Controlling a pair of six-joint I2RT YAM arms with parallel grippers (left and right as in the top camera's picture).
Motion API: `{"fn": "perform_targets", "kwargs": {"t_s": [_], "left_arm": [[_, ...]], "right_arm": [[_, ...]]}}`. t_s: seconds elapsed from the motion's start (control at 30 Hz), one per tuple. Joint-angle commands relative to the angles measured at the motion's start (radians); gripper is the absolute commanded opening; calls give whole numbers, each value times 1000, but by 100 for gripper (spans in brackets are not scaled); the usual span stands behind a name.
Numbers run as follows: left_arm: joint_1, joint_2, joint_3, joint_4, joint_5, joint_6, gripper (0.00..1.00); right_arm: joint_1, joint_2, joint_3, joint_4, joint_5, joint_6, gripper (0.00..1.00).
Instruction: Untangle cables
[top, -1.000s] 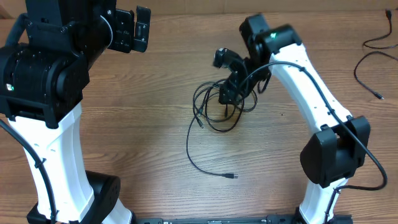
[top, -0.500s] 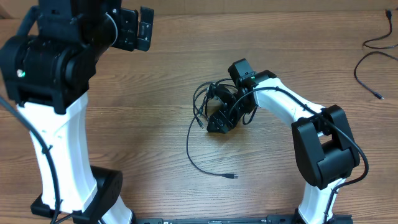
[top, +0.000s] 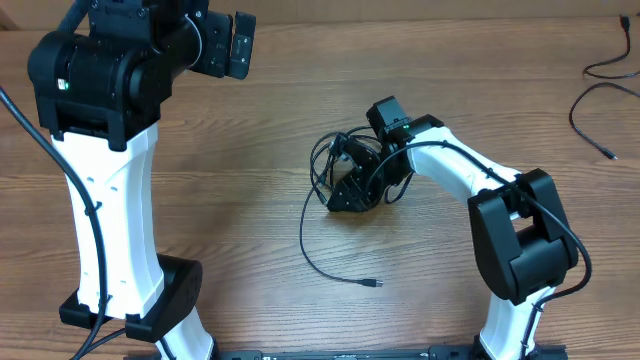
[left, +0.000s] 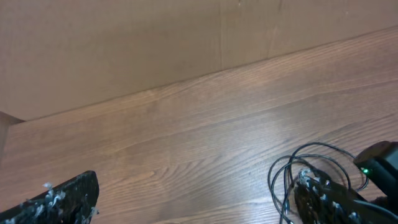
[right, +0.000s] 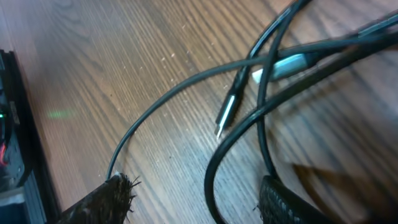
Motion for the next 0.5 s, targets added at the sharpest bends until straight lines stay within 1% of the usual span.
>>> {"fn": "perform_targets", "kwargs": {"t_s": [0.0,0.03,0.07,0.1,0.2,0.3,0.4,0.47], "left_arm": [[1,8,13,-4,-13,16,100],[1,8,13,-5,-13,16,100],[1,8,13,-6,-13,16,100],[1,8,13,-6,-14,16,100],[1,8,13,-6,-13,16,100],[1,8,13,-6,-13,16,100],[1,8,13,-6,-13,16,100],[1,8,13,-5,-13,16,100]], "right_arm": [[9,0,-59,59,-14,8,64],[11,1,-71,74,-13,23,63],[14,1,-83,84,-14,26,50],[18,1,-94,89,-16,26,4],[21,1,-104,91,-16,27,4],[21,-11,-69,73,-47,123,4],[21,-62,61,-10,-91,140,4],[18,-113,203,-61,-82,177,4]]}}
